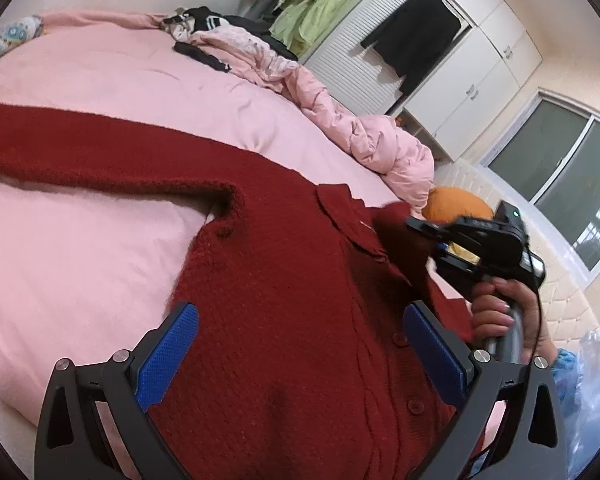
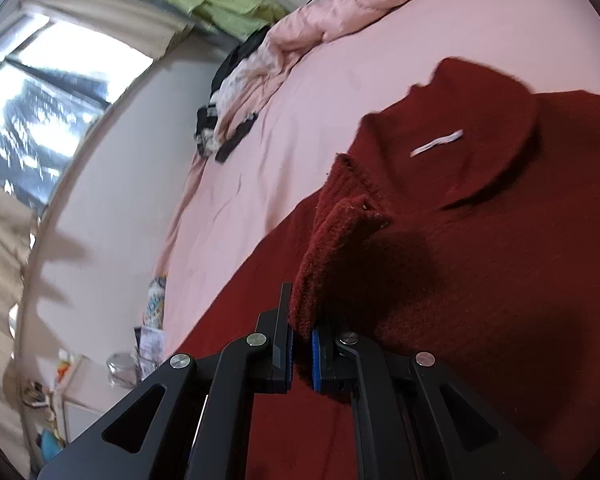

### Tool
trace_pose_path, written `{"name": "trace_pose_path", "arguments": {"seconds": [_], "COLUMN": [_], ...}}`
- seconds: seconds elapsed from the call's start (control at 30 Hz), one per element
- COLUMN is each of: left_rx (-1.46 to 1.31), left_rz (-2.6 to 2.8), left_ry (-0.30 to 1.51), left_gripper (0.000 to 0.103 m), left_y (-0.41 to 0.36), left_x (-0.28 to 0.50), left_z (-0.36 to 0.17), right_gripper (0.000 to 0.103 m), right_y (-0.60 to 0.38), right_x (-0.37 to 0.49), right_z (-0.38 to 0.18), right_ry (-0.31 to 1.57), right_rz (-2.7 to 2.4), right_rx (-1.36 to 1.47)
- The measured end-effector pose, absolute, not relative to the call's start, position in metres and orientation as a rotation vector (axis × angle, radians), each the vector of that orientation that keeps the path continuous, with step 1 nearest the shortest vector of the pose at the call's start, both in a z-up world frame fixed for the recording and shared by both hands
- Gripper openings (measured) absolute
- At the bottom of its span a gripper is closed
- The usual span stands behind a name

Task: Fold clothes
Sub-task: 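Carry the held sleeve across the cardigan body with the right gripper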

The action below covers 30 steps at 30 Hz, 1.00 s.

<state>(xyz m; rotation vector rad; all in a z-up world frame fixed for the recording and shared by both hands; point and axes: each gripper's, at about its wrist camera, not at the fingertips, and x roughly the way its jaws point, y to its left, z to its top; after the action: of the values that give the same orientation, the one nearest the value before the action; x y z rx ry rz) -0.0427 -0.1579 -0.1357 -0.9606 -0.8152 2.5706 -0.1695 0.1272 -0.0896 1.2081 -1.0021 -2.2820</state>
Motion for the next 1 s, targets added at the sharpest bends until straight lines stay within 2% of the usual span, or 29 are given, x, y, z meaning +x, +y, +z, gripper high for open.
{"name": "trace_pose_path", "arguments": {"seconds": [0.4,0.57,0.7,0.77,0.8,0.83,0.9,1.0], "left_rx": [-0.939,-0.942,-0.937,-0.937,-0.937,-0.937,-0.938,-0.939], "left_rz": [2.547,2.535,2.53,2.53,2.531,2.531,2.532,2.534], "left_ry": [-0.862,-0.889,-0.901,-0.904,-0.905,-0.906,-0.908,-0.911], "left_gripper": [0.103,0.103,0.103,0.103,0.103,0.103,0.103,0.103], "left_y": [-0.164,-0.167,-0.169,-0.169,-0.169,-0.169,-0.17,-0.17], "left_x": [-0.041,-0.041,-0.042,-0.042,-0.042,-0.042,-0.042,-0.042], "left_z": [-0.137,-0.139,-0.14,-0.14,-0.14,-0.14,-0.14,-0.141], "right_gripper": [0.007,0.009,0.012,0.019,0.029,0.049,0.074,0.074], "right_y": [0.046,0.022,0.002,-0.007,-0.012,-0.017,-0.027,-0.015], "right_x": [-0.2,-0.204,-0.202,-0.201,-0.201,-0.2,-0.199,-0.193], "right_z": [-0.103,-0.134,-0.134,-0.134,-0.134,-0.134,-0.134,-0.115], "right_ry": [-0.817,-0.677,-0.549,-0.486,-0.454,-0.422,-0.359,-0.359], "right_rz": [-2.236,-2.249,-2.243,-2.238,-2.235,-2.232,-2.224,-2.261], "right_rx": [1.296,1.441,1.456,1.461,1.464,1.467,1.47,1.384]}}
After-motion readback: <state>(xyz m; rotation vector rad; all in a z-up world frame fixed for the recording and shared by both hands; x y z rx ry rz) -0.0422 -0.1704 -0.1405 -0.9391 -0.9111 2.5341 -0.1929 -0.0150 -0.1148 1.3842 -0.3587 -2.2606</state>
